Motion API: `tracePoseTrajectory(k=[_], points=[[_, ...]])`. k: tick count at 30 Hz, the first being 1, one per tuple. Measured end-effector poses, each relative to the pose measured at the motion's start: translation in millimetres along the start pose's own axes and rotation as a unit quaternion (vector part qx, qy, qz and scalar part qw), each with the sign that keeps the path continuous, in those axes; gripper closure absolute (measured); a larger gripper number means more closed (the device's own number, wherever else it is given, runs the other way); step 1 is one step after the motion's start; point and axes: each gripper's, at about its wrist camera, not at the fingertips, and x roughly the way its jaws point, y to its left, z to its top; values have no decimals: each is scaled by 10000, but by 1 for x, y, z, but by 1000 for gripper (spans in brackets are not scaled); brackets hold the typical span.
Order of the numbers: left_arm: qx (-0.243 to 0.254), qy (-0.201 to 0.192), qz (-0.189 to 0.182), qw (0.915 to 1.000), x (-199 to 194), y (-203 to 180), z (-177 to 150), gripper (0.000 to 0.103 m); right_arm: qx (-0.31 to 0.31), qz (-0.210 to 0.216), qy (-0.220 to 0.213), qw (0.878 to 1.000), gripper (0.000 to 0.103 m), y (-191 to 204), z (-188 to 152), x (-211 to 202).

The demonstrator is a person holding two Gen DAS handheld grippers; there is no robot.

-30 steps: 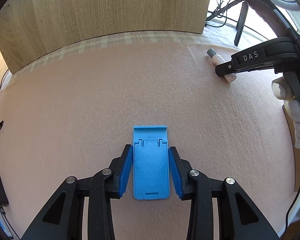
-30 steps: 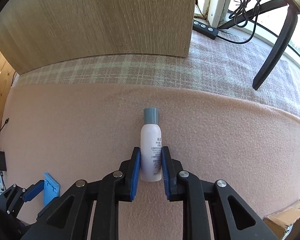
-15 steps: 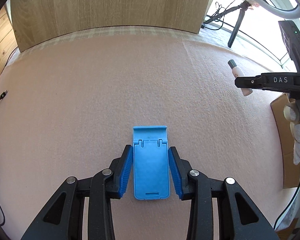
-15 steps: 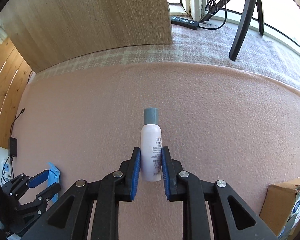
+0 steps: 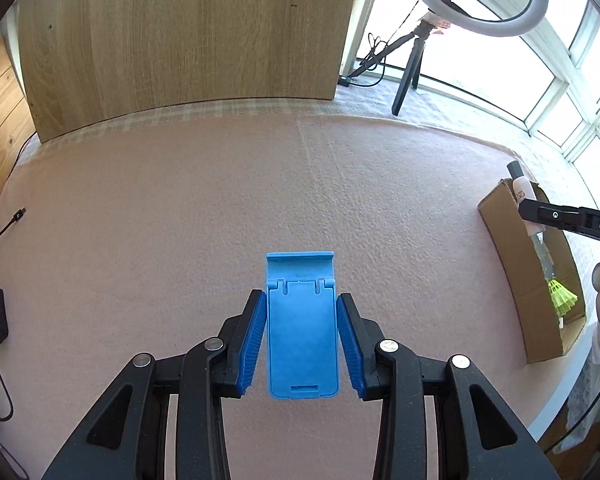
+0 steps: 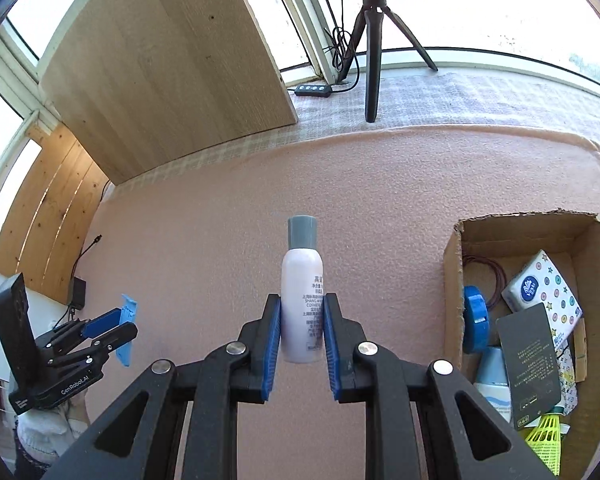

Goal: Organize objects
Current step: 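Carry the bottle and the phone stand over the box with both grippers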

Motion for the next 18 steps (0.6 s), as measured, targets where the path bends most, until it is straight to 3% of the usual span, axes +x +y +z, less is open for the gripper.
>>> tracePoseTrajectory(k=[7, 18], points=[[485, -234, -191, 9984, -17, -60, 8, 64, 56, -355, -366, 9987, 85, -30, -34, -57], [1194, -454, -609, 9899, -28, -164, 18, 64, 164, -792, -766, 9938, 85, -67, -73, -113]])
